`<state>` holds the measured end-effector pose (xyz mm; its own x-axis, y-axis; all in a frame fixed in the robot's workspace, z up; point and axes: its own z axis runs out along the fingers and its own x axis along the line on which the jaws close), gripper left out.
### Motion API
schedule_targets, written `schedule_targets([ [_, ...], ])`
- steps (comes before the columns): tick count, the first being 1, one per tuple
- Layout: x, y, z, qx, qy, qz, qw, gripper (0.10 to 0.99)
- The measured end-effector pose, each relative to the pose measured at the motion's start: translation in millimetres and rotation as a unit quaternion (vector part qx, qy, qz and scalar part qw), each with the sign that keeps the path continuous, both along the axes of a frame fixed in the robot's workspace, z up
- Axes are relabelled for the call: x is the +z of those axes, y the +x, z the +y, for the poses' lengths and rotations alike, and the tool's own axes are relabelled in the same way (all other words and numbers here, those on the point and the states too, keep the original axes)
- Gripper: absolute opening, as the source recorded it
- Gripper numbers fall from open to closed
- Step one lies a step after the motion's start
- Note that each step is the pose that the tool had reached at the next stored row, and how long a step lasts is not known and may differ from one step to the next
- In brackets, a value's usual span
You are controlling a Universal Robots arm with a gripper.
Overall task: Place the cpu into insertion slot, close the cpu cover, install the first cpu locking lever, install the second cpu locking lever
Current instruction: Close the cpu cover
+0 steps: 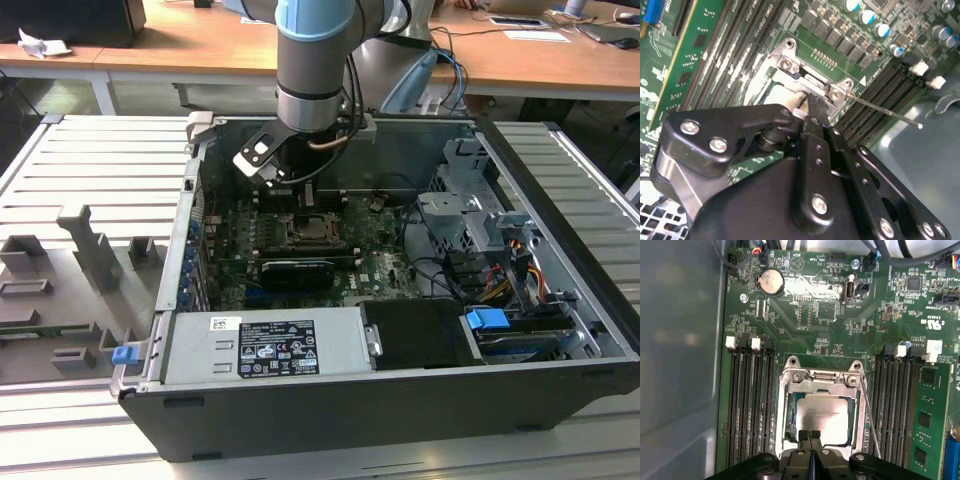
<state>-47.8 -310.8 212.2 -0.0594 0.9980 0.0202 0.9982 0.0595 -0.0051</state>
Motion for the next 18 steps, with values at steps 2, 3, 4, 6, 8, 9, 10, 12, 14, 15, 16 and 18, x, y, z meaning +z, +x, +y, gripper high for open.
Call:
schedule_targets([
  [2, -1.5, 0.1, -2.8, 0.0, 0.0001, -0.0004, 1.0, 0.106],
  [3, -2.1, 0.0, -3.1, 0.0, 0.0001, -0.0006, 1.0, 0.106],
  [4, -3.0, 0.0, -3.3, 0.0, 0.0, -0.001, 1.0, 0.106],
  [6, -6.1, 0.1, -3.5, 0.0, -0.0005, -0.0018, 1.0, 0.106],
  [8, -9.0, 0.0, -3.4, 0.0, -0.0012, -0.0025, 1.0, 0.106],
  [9, -9.4, 1.2, -2.5, 0.0, -0.0006, -0.003, 1.0, 0.106],
  [10, -9.3, 2.0, -1.7, 0.0, -0.0008, -0.0034, 1.0, 0.106],
  [12, -8.8, 2.0, -1.7, 0.0, -0.001, -0.0041, 1.0, 0.106],
  [14, -5.7, 2.5, -0.9, 0.0, 0.0002, -0.0056, 1.0, 0.106],
  [15, -2.3, 2.3, -1.2, 0.0, -0.0005, -0.0053, 1.0, 0.106],
  [16, -1.2, 2.3, -1.2, 0.0, -0.0005, -0.0052, 1.0, 0.106],
  [18, -0.6, 2.3, -1.2, 0.0, -0.0005, -0.0053, 1.0, 0.106],
])
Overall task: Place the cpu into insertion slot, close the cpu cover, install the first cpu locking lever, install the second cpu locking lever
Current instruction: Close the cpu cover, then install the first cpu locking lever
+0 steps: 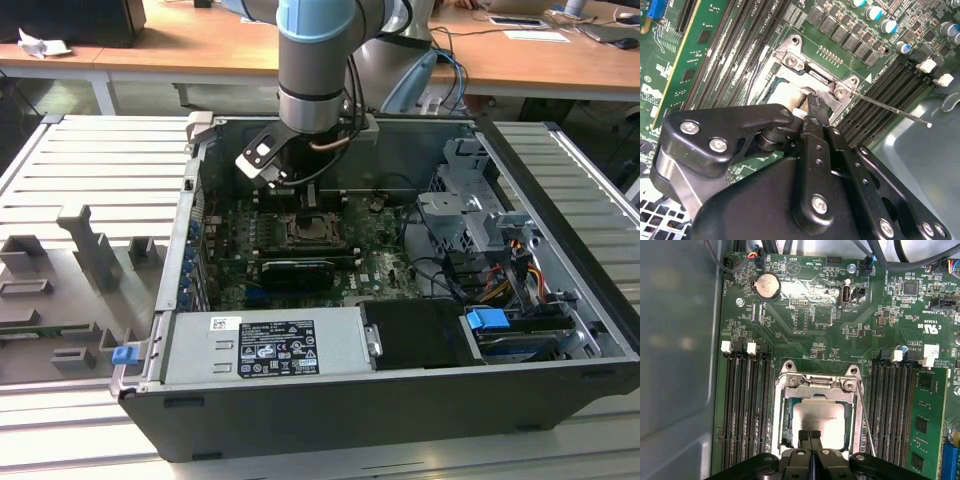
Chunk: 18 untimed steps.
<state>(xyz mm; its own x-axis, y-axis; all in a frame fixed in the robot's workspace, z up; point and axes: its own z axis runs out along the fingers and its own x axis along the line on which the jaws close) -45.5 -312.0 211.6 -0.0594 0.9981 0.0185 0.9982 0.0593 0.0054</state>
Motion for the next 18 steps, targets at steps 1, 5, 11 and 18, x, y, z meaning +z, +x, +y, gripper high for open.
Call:
schedule_targets([
  [1, 0.1, 0.0, 0.0, 0.0, -0.0001, 0.0001, 1.0, 0.106],
  [5, 0.3, 3.5, -0.3, 0.0, -0.0003, 0.0002, 1.0, 0.106],
  [11, 0.2, 7.8, -0.3, 0.0, -0.0002, 0.0001, 1.0, 0.106],
  [18, 1.0, 8.5, -0.3, 0.0, -0.0002, 0.0001, 1.0, 0.106],
])
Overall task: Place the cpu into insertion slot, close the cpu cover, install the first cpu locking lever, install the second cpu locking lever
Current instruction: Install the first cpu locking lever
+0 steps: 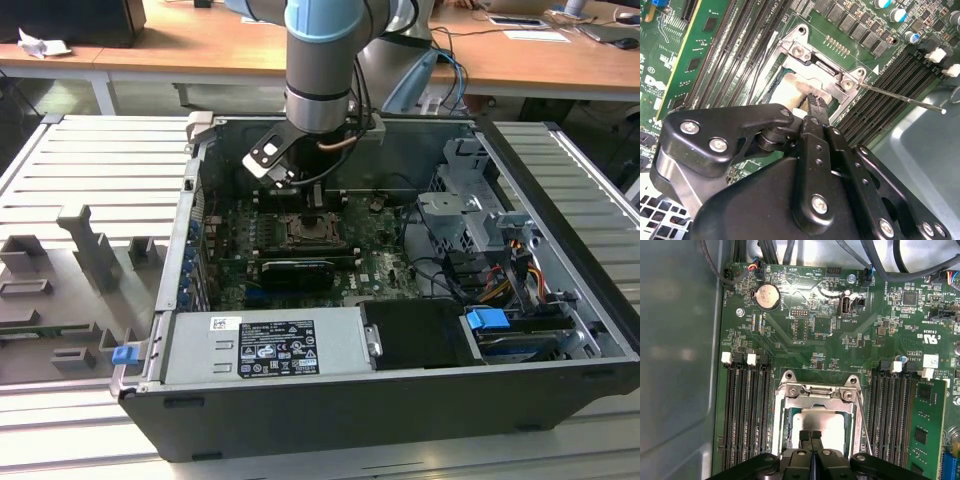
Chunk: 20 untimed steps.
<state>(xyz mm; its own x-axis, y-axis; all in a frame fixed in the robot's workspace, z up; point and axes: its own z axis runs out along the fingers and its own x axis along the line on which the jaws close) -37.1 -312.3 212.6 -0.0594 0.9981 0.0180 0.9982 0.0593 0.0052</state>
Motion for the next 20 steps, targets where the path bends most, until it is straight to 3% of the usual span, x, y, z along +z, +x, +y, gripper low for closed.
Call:
schedule_targets([
  [10, 11.1, 0.0, 0.0, 0.0, 0.0, 0.0, 1.0, 0.106],
  [13, 26.7, 0.0, 0.0, 0.0, 0.0, 0.0, 1.0, 0.106],
  [17, 40.9, 0.0, 0.0, 0.0, -0.0008, 0.0, 1.0, 0.106],
  [19, 52.4, 0.0, 0.0, 0.0, -0.004, 0.0, 1.0, 0.106],
  [20, 52.8, 0.0, 0.0, 0.0, -0.0044, -0.0001, 1.0, 0.106],
])
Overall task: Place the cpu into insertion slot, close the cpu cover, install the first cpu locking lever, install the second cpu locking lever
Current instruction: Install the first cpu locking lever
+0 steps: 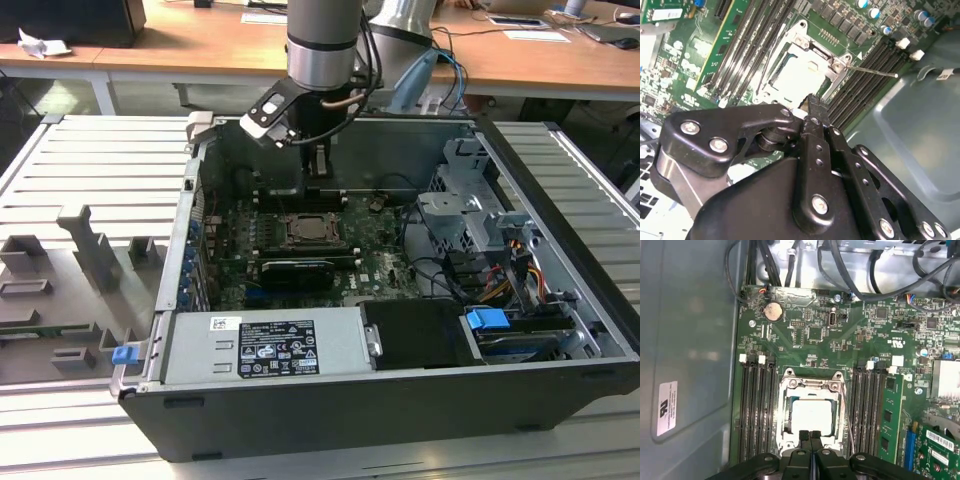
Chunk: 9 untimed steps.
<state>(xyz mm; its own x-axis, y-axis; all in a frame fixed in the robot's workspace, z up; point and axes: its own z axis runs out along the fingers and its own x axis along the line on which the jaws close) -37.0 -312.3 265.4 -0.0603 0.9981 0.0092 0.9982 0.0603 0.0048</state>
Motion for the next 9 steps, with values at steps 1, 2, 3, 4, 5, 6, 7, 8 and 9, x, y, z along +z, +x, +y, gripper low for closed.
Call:
schedule_targets([
  [1, 0.0, 0.0, 0.0, 0.011, -0.0001, 0.0, 0.9999, 0.106],
  [2, 0.0, 0.0, 0.0, 0.021, -0.0002, 0.0, 0.9998, 0.106],
  [3, 0.0, -0.1, 0.0, 0.03, -0.0002, 0.0001, 0.9996, 0.106],
  [4, 0.0, -0.1, 0.0, 0.044, -0.0002, 0.0001, 0.999, 0.106],
  [5, 0.0, 0.0, 0.0, 0.055, -0.0002, 0.0, 0.9985, 0.106],
  [6, -0.1, 0.0, 0.0, 0.068, -0.0002, 0.0001, 0.9977, 0.106],
  [7, -0.1, 0.0, 0.0, 0.08, -0.0002, 0.0001, 0.9968, 0.106],
  [8, -0.1, 0.0, 0.0, 0.094, -0.0002, 0.0, 0.9956, 0.106],
  [9, -0.1, 0.0, 0.0, 0.102, -0.0002, 0.0, 0.9947, 0.106],
])
